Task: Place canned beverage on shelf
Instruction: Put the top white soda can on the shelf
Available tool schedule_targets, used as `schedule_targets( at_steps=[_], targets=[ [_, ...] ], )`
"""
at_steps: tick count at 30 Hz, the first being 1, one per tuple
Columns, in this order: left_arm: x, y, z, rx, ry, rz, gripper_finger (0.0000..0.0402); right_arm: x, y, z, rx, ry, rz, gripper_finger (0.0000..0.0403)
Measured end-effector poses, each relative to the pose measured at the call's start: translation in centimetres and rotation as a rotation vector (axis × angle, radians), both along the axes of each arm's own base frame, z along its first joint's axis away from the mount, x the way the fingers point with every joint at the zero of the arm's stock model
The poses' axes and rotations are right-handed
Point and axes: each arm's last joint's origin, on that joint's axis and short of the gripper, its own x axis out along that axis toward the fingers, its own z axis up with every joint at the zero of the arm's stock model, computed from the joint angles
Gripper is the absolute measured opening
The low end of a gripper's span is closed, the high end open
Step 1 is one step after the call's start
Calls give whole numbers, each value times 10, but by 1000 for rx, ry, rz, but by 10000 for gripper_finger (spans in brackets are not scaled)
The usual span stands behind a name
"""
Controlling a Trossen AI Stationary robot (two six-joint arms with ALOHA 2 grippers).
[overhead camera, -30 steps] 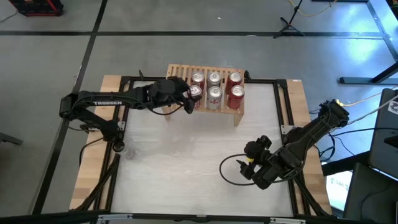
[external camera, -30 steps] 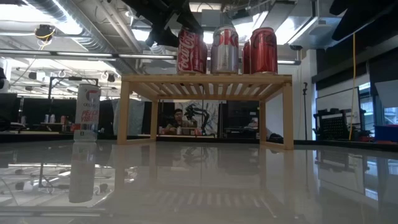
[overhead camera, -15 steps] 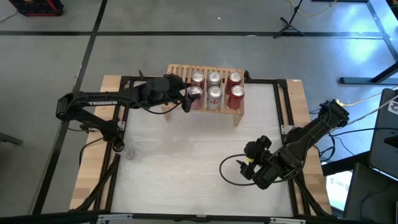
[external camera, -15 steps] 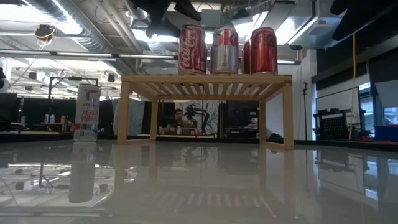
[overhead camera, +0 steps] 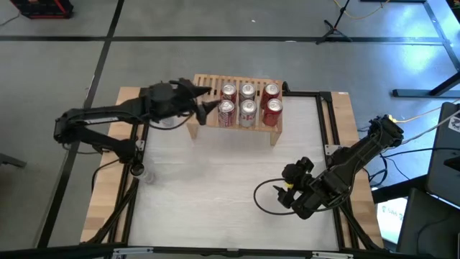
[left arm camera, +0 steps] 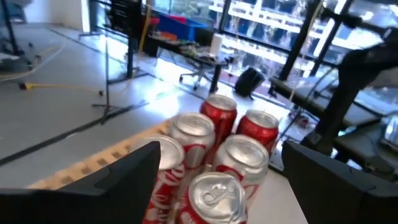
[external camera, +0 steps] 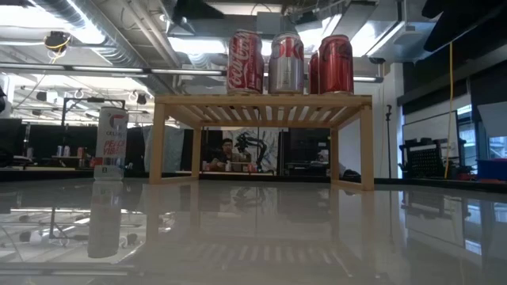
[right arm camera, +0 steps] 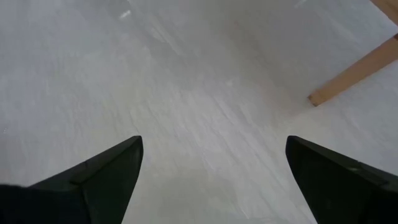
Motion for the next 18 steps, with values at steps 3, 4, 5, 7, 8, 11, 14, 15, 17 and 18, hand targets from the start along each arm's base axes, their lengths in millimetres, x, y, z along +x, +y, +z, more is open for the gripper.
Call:
schedule_targets(
  at_steps=[3,4,5,7,8,11,14,15,17,18],
  targets=[
    [-20,-3,7,-7,5,46,325,0,0,0,1,-1,0,383],
    [-26,-4,8,-21,18,71,325,0,0,0,1,-1,0,383],
    [-33,-4,8,-36,37,101,325,0,0,0,1,-2,0,383],
    [-48,-5,6,-64,84,165,325,0,0,0,1,-2,1,383],
    [-57,-5,4,-77,114,202,325,0,0,0,2,-2,0,383],
    [-79,-3,-4,-146,203,318,325,0,0,0,1,-2,2,383],
    [-96,4,-17,-242,310,423,325,0,0,0,3,5,9,383],
    [-100,6,-21,-272,349,454,325,0,0,0,1,11,19,383],
    [-108,11,-28,-328,411,504,325,0,0,0,-8,16,31,383],
    [-111,14,-30,-353,438,523,325,1,-1,0,-13,18,33,383]
  ],
)
